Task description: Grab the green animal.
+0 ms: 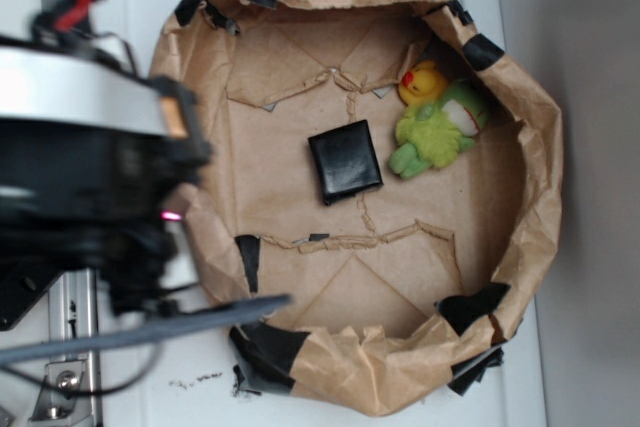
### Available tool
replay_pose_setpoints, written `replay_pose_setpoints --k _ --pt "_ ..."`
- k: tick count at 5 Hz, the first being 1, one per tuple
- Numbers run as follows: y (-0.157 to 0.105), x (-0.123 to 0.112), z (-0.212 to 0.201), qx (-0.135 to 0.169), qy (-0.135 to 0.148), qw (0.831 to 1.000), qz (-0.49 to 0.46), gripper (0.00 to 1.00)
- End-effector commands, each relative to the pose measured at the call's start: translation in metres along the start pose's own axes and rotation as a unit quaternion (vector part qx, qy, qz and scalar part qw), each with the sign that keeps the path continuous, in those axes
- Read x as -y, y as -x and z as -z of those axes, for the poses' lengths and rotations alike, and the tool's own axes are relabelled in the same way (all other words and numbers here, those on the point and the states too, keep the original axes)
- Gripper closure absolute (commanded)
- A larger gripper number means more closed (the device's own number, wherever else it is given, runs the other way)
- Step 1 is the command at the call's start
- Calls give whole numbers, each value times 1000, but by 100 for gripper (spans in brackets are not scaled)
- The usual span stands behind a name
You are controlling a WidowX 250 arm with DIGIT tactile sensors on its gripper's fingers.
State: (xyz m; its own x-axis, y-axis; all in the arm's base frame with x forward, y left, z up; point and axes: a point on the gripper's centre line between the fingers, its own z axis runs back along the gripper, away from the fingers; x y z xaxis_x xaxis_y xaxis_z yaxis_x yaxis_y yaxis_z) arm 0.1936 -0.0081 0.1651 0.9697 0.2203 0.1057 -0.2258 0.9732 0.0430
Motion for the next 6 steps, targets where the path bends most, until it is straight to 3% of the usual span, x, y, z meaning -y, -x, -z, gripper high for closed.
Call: replay_pose_setpoints --k 1,2,3,4,5,6 --pt "-89 -10 71 108 124 980 -115 0" --pt "-115 -15 99 135 113 978 -113 0" --pt "-141 0 105 169 109 974 -102 0" --pt "-147 17 122 152 100 979 -88 4" --pt "-137 16 127 143 87 983 -81 100" --pt "-132 15 112 119 69 990 -30 100"
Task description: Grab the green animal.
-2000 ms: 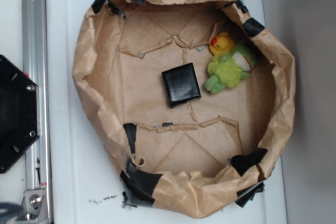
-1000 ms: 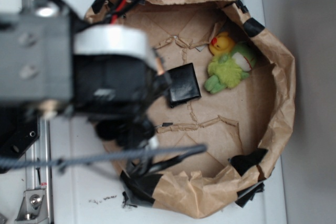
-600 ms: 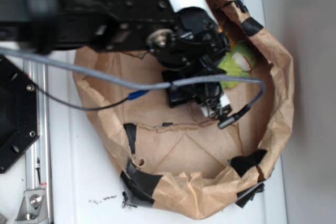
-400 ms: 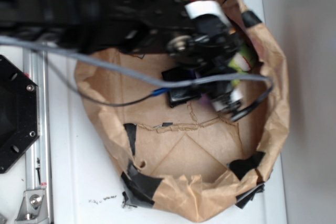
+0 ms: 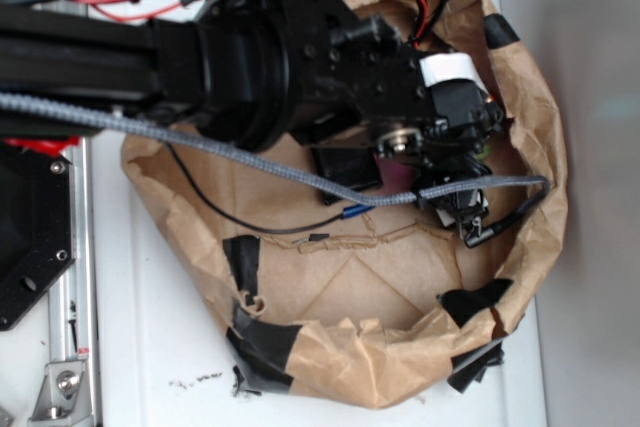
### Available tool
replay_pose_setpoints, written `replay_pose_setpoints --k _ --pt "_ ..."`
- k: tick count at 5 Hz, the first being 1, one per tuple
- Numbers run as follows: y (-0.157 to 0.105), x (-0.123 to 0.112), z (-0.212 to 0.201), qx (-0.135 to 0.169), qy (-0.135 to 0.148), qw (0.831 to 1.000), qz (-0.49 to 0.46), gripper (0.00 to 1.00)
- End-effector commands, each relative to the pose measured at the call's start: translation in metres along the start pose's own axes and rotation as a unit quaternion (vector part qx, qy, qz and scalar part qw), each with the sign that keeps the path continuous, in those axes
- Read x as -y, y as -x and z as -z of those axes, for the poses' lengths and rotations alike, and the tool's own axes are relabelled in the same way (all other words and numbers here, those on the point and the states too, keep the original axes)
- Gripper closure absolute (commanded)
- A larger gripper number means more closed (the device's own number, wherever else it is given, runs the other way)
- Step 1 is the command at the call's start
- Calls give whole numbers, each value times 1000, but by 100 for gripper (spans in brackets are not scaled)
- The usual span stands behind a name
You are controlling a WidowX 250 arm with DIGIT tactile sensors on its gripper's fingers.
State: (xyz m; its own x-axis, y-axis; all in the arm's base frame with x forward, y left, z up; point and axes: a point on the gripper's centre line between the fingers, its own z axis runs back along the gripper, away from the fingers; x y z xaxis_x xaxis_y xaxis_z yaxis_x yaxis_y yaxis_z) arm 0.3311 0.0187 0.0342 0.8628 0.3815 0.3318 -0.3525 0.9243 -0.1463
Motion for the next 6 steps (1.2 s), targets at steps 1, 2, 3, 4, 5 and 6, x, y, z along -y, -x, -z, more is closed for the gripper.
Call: replay_pose_setpoints --k 1,2,3,4,5,6 --pt "-9 9 -82 -41 -61 990 124 100" --pt "13 2 -145 -44 -67 978 195 100" --pt "17 5 -181 -116 -53 961 245 100" --pt "30 3 -186 -154 -26 959 235 100" --pt "30 -2 -175 -161 -38 964 209 100" --pt "32 -5 -170 -162 -45 965 203 100"
